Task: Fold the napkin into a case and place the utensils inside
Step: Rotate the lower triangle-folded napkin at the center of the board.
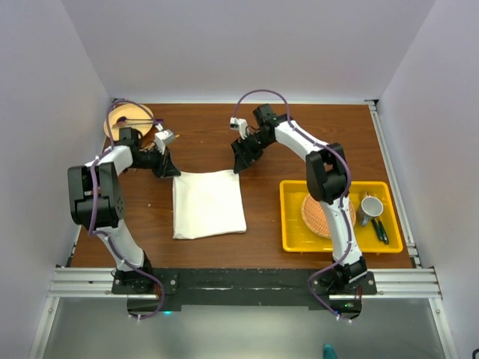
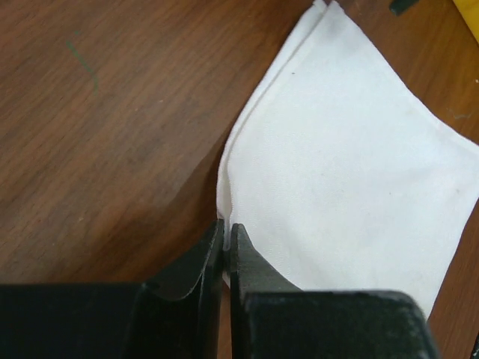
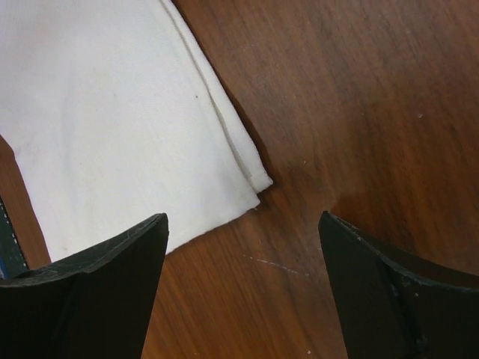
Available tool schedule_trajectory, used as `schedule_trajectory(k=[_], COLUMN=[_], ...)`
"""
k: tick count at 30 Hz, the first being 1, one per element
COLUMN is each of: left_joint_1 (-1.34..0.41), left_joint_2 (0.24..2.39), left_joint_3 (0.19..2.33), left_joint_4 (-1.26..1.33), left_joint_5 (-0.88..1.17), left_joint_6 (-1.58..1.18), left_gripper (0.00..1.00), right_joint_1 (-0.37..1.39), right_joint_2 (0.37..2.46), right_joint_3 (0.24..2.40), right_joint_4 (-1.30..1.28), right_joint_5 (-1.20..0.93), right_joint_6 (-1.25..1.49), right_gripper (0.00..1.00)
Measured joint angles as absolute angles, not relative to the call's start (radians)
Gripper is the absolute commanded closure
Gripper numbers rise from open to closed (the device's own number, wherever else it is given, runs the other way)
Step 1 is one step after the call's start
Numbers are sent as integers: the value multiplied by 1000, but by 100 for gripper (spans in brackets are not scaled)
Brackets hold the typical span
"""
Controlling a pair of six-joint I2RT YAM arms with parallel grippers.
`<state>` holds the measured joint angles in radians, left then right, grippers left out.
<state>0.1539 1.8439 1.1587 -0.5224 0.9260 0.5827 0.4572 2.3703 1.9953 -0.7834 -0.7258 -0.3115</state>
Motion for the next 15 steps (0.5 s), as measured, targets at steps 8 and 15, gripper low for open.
schedule_trajectory(k=[8,15], left_joint_1=[149,139], left_joint_2=[1768,1754], left_joint_3=[1086,1081], left_joint_4=[-583,-617], left_joint_5=[1005,1005], left_joint_6=[980,1132], left_gripper=[100,100], right_joint_1=[466,519], right_joint_2=[2370,2369], right_joint_3=[2019,2054], right_joint_4=[-730,-676], right_joint_5=[-790,-817], right_joint_6=[-360,-401], right_gripper=[11,30])
